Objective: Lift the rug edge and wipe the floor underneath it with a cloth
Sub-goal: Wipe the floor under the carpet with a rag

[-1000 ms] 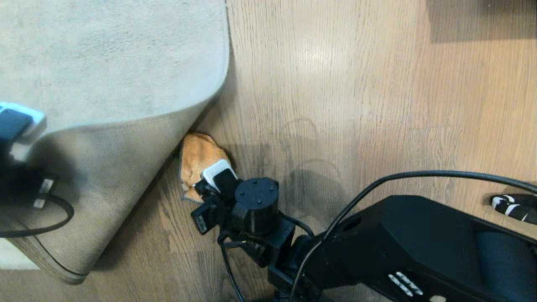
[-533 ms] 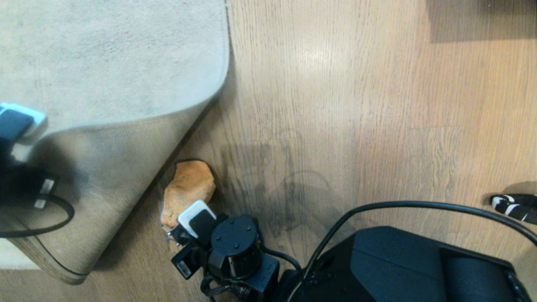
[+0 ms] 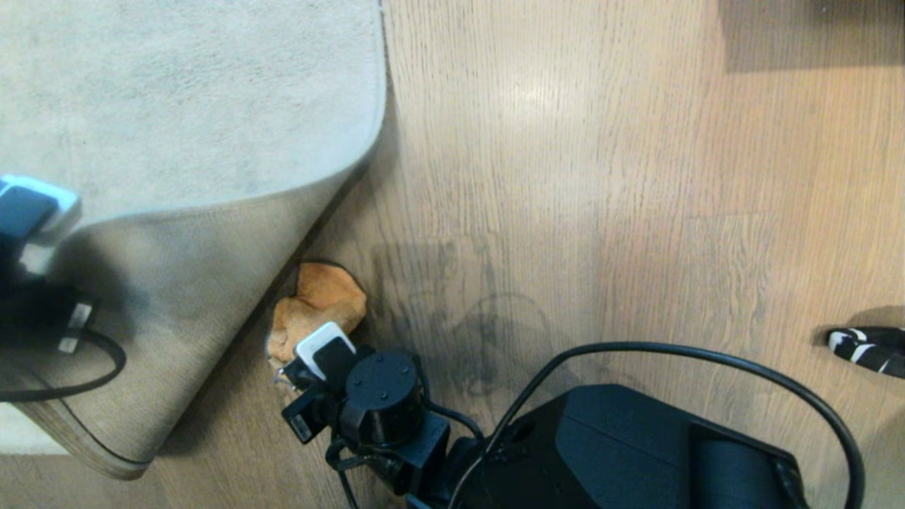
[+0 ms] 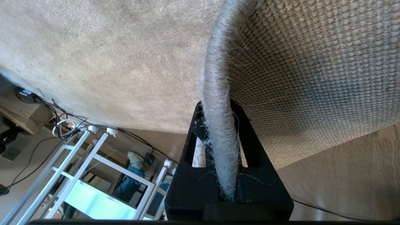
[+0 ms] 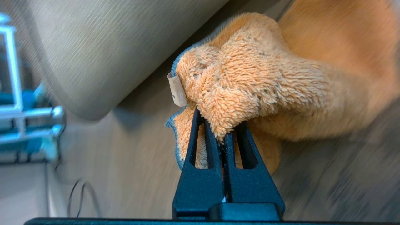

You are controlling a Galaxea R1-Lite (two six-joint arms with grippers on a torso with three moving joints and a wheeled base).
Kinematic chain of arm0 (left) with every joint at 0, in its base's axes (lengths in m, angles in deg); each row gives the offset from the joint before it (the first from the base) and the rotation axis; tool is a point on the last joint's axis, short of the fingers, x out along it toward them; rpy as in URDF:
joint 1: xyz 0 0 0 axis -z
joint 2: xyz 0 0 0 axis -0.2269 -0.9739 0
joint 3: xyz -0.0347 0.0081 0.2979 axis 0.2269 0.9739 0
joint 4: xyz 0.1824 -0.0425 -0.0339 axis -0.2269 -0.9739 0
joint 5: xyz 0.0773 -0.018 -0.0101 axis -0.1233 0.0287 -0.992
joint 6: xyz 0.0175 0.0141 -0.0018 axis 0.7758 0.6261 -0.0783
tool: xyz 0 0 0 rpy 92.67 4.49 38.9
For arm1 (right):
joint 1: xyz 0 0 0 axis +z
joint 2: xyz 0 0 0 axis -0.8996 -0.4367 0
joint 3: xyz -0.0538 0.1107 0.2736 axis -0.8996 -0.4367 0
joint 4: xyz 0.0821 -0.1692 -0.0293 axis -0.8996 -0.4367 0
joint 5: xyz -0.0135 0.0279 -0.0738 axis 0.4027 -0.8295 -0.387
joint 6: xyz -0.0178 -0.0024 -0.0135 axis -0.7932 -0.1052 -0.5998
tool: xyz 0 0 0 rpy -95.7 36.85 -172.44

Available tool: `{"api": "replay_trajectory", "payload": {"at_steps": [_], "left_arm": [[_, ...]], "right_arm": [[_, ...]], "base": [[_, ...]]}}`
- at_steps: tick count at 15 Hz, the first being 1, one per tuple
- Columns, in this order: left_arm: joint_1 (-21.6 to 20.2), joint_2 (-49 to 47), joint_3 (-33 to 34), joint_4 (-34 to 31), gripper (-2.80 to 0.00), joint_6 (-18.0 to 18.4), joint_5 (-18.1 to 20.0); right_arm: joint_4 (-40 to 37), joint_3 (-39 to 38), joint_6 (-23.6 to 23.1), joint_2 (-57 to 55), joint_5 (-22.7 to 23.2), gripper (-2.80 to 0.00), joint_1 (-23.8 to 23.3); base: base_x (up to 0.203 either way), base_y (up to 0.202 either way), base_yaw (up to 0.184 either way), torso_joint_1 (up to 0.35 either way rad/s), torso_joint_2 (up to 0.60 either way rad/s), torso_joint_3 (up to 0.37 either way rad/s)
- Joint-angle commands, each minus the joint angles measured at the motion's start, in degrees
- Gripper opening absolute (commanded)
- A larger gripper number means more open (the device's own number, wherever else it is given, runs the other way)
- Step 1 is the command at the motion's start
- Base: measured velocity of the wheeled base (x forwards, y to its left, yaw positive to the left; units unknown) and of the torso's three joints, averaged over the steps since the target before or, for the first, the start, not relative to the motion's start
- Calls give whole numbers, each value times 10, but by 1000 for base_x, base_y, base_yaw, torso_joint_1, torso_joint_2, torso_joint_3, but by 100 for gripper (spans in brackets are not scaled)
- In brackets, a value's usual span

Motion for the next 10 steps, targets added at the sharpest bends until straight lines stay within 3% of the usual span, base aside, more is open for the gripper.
{"api": "replay_trajectory", "payload": {"at_steps": [1, 4, 10], "left_arm": [[0, -2, 3, 1, -280, 1, -1], [0, 2, 19, 4, -280, 1, -2], [0, 3, 19, 5, -280, 1, -2]], "right_arm": [[-12, 48, -1, -14, -1, -280, -17], [-31, 86, -1, -8, -2, -280, -52], [-39, 88, -1, 53, -2, -280, -108]], "base": [[0, 0, 0, 0, 0, 0], [0, 0, 0, 0, 0, 0], [0, 0, 0, 0, 0, 0]]}}
